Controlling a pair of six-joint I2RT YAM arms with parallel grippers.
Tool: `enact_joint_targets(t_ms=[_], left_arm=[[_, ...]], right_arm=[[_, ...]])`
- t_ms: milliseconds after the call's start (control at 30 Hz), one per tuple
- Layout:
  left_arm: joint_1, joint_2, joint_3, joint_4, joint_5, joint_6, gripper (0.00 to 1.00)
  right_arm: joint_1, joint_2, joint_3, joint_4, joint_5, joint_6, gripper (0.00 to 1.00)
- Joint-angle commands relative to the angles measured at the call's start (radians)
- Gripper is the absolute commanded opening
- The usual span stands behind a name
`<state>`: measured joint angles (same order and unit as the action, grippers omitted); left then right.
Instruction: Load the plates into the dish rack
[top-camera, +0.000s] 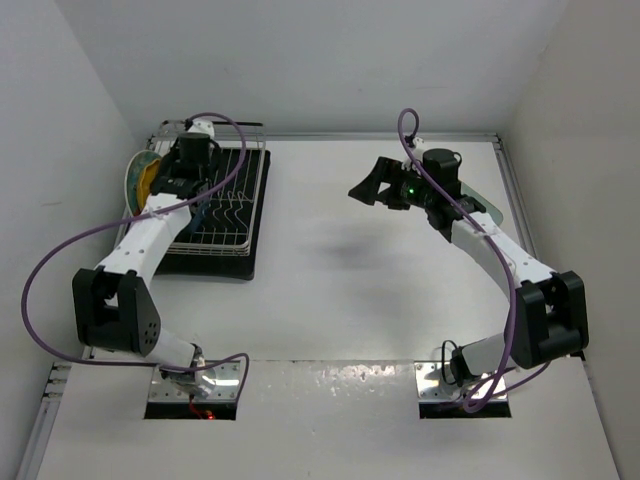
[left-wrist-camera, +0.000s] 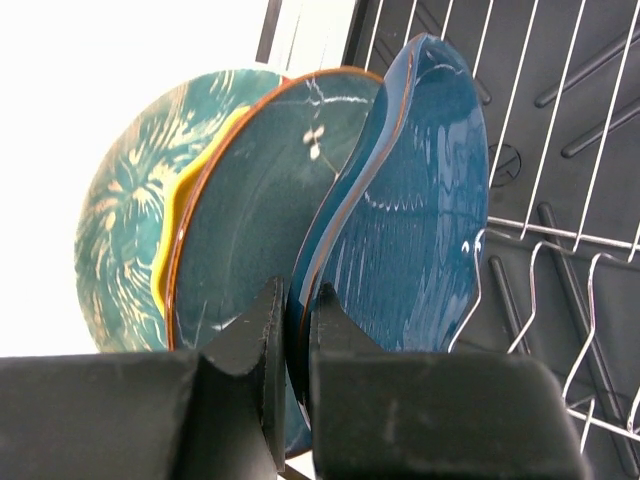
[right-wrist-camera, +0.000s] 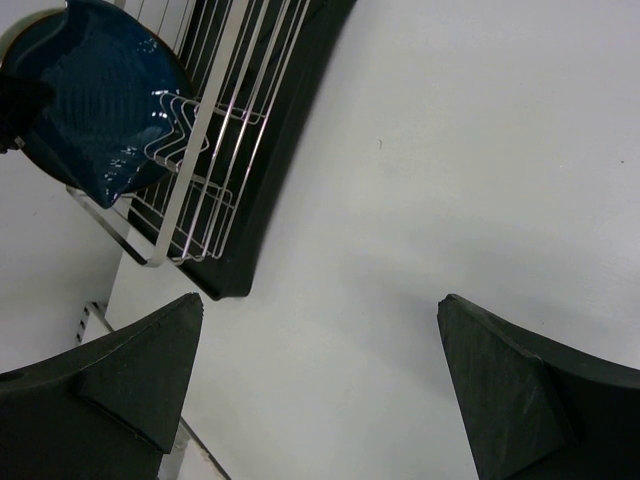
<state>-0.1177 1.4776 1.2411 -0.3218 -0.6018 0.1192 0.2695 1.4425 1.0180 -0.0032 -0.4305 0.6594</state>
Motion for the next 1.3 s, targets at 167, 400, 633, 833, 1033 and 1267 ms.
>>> enact_joint_targets(t_ms=[167,400,633,833,1033,1267], left_arm=[[0.036,0.078,-0.075,0.006,0.099,-0.004,0.02],[0.036,0.059,-0.163,0.006,0.152,-0.039,0.1],[0.027,0.03,-0.215,0.006,0.166,-0.003,0.26],[0.027,0.021,-0.238,-0.003,0.186,-0.003,0.3],[0.027,0.003,-0.229,-0.049,0.226,0.0,0.4],[0.027,0.003,-0.239,-0.059,0.237,0.01,0.52]], right_arm=[[-0.009,-0.03,0.037,0.016,-0.004,-0.006,1.0],[-0.013,-0.048,0.027,0.006,0.003,-0.017,1.0],[-0.013,-0.074,0.011,0.008,0.009,-0.011,1.0],[-0.01,-0.094,-0.004,0.006,0.01,-0.009,1.0],[-0.01,-0.12,-0.033,0.006,0.025,-0.014,1.0],[-0.012,-0.136,-0.05,0.006,0.027,-0.009,1.0]])
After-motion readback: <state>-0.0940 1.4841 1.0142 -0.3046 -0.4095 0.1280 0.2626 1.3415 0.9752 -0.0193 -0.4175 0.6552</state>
